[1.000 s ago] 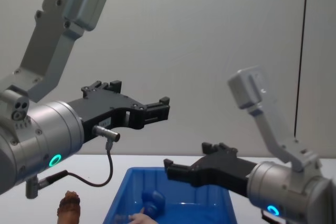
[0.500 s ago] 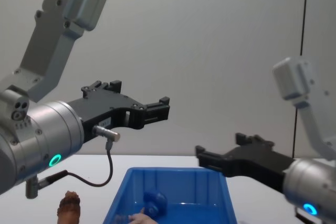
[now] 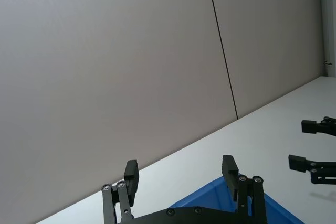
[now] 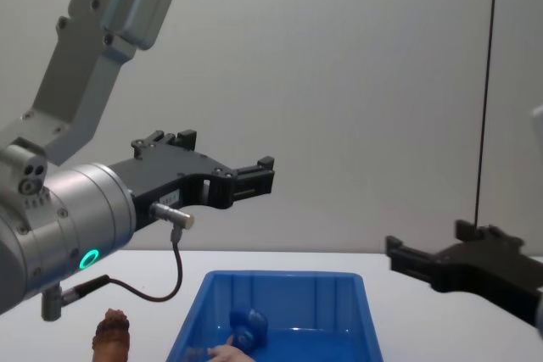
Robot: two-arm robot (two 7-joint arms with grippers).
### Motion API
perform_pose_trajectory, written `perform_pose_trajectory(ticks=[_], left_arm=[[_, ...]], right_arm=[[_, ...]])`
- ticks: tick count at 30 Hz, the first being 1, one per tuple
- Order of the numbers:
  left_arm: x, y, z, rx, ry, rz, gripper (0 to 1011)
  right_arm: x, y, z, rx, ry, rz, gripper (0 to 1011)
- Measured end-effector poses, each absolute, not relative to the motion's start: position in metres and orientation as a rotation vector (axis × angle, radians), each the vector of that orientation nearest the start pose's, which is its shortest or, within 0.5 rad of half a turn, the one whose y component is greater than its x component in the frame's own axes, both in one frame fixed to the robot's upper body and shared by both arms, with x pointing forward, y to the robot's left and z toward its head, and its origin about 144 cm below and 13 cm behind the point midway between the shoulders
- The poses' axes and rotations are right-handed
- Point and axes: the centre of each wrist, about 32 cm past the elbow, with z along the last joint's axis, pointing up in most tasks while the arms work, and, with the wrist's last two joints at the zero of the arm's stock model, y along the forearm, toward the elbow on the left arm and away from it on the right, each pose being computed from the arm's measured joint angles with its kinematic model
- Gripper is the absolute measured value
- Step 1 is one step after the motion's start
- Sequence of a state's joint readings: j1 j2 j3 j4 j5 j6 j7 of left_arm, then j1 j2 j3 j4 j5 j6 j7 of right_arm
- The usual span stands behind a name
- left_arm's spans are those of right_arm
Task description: Pick up the two dolls from the table and place them into the box.
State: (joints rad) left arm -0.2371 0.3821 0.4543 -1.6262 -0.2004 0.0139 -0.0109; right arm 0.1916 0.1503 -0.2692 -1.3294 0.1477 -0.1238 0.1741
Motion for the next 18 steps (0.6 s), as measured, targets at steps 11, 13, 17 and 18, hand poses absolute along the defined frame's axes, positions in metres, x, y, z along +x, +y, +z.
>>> perform_pose_trajectory(ticks=[11, 13, 17, 18], left_arm=[[0.492, 0.198, 1.204, 0.061, -0.267, 1.124, 1001], [0.492, 0.199, 1.204, 0.061, -0.267, 1.124, 1001], [0.492, 0.199, 1.204, 0.058, -0.26, 1.127, 1001], [0.492, 0.2, 1.204, 0.055, -0.254, 1.13, 1001]], right_arm=[[0.493, -0.213, 1.122, -0.003, -0.049, -1.221, 1001], [0.492, -0.215, 1.121, -0.002, -0.048, -1.227, 1001], [0.49, -0.216, 1.121, -0.001, -0.046, -1.236, 1001], [0.49, -0.217, 1.121, -0.001, -0.046, -1.237, 1001]])
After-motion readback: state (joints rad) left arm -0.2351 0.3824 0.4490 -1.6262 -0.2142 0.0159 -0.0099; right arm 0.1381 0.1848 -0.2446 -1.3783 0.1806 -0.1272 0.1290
